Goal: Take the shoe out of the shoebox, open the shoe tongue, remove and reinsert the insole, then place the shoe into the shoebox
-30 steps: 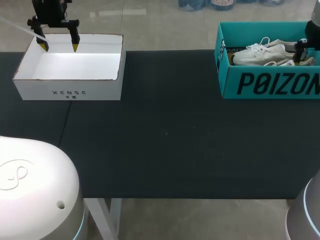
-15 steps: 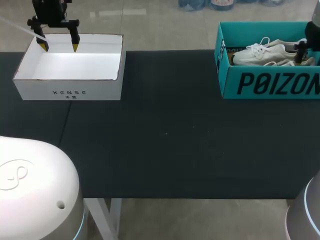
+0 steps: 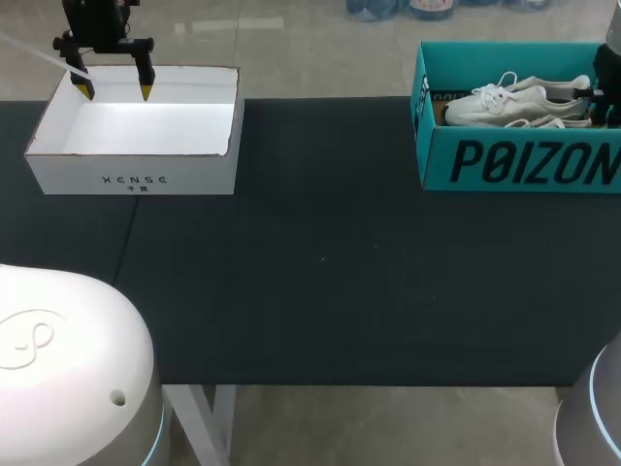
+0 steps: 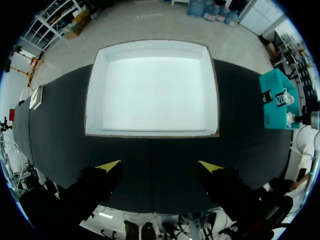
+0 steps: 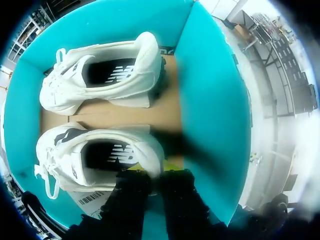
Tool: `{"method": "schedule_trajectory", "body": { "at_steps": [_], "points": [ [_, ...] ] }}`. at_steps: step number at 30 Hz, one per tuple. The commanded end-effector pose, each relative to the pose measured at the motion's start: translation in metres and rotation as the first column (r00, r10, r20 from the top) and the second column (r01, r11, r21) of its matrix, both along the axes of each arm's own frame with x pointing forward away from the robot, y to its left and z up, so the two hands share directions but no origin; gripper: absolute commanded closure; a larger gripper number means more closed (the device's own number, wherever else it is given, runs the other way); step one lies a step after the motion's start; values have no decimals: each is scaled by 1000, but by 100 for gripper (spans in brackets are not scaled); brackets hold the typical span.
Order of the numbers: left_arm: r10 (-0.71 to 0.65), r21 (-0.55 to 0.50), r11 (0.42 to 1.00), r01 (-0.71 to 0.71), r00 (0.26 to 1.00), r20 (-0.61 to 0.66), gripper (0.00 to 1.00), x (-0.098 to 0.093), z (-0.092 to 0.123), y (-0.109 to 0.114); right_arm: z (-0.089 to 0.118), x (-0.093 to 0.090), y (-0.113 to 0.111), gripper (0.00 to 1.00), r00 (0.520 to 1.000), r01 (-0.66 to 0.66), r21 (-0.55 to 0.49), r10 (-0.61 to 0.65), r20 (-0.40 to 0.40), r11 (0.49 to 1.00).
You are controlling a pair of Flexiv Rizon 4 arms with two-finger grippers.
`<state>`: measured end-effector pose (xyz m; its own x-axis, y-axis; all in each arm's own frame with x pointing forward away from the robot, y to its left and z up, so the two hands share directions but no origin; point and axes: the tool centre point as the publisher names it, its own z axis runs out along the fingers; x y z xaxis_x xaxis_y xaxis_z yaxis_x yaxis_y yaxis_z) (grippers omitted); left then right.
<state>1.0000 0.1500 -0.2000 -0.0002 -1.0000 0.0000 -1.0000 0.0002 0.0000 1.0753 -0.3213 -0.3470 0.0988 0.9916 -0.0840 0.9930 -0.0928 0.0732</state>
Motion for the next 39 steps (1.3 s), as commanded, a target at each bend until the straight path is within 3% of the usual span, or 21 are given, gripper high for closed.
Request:
{"method": "schedule_trajectory", "body": {
  "at_steps": [1,10,22,39],
  "points": [
    [0,0,1000,0,1000,0,0,0,0,0,0,-3,1,100,1000,5,-4,-5,11,1000],
    [0,0,1000,0,1000,0,0,0,0,0,13,-4,-3,100,999,16,-9,-16,43,1000],
    [0,0,1000,0,1000,0,0,0,0,0,47,-1,-2,100,994,28,-5,-27,110,1000],
    [0,0,1000,0,1000,0,0,0,0,0,142,8,4,100,987,63,-17,-59,148,998]
  ]
}}
